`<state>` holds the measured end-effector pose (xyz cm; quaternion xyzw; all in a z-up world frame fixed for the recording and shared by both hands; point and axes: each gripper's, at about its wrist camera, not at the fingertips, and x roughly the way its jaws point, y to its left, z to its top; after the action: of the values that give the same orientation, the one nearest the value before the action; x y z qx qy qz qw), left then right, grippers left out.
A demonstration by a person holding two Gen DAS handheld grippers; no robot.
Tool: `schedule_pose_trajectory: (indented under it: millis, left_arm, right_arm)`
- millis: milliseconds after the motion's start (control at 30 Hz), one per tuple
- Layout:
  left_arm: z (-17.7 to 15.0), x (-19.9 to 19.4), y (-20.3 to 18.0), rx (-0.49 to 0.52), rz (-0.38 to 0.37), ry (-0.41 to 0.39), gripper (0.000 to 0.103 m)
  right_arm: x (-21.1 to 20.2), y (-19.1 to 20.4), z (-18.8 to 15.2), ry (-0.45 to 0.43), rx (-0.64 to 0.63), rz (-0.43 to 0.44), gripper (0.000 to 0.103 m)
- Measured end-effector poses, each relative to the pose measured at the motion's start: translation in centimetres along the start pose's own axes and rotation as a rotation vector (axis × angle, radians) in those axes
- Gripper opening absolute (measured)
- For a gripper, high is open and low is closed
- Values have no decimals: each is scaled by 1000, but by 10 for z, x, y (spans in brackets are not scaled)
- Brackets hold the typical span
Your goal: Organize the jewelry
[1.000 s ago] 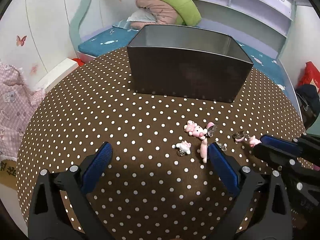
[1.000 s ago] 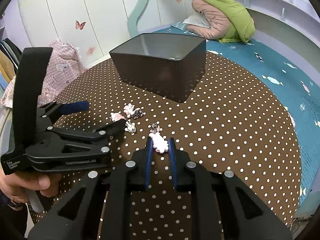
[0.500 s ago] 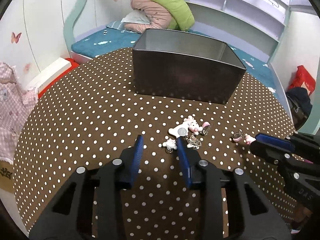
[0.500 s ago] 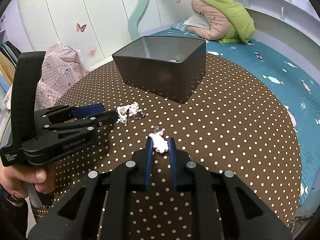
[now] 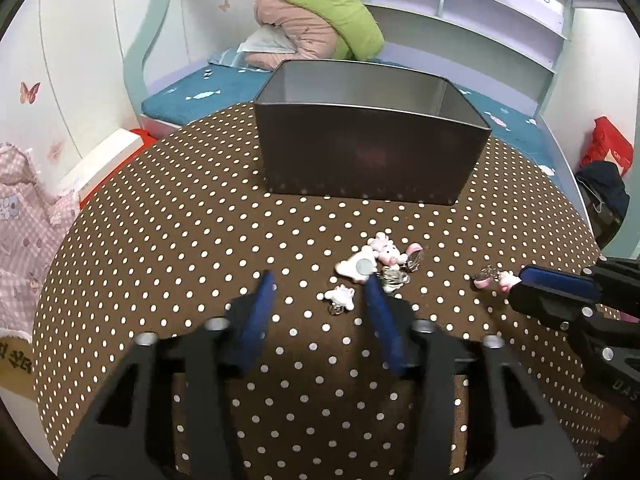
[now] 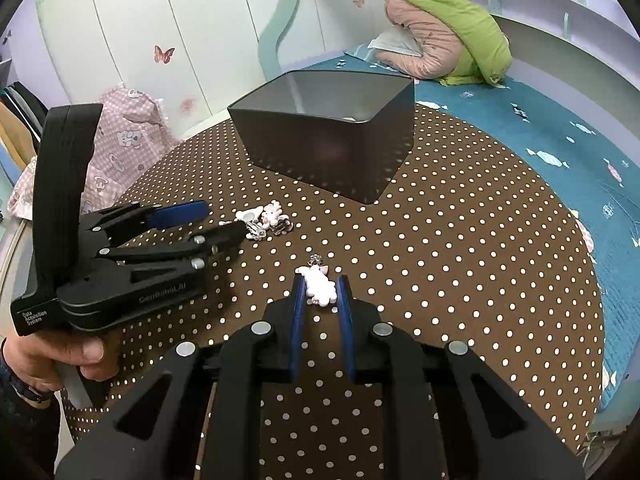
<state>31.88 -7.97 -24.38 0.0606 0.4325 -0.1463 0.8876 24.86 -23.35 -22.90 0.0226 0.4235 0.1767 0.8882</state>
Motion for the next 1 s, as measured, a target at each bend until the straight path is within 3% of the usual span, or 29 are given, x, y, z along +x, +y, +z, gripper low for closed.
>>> schedule_pose_trajectory:
  millis: [33, 100, 267, 600, 1000]
  left_arm:
    - [1, 0, 1, -2, -10, 1, 20]
    - [-1, -3, 5, -23, -44, 4, 14]
    - [-8, -17, 15, -58, -71, -9, 14]
    - [-2, -69, 32, -71, -9, -94, 14]
    - [81, -135, 36, -50, 14, -270, 14]
  right_arm:
    - [-1, 0, 0, -1, -1, 0, 14]
    - [-2, 1, 1, -5, -4, 2, 14]
    - [-10, 7, 5, -21, -29, 3, 14]
    - [-33, 22, 22, -69, -82, -14, 14]
    - [-76, 38, 99, -228, -188, -86, 14]
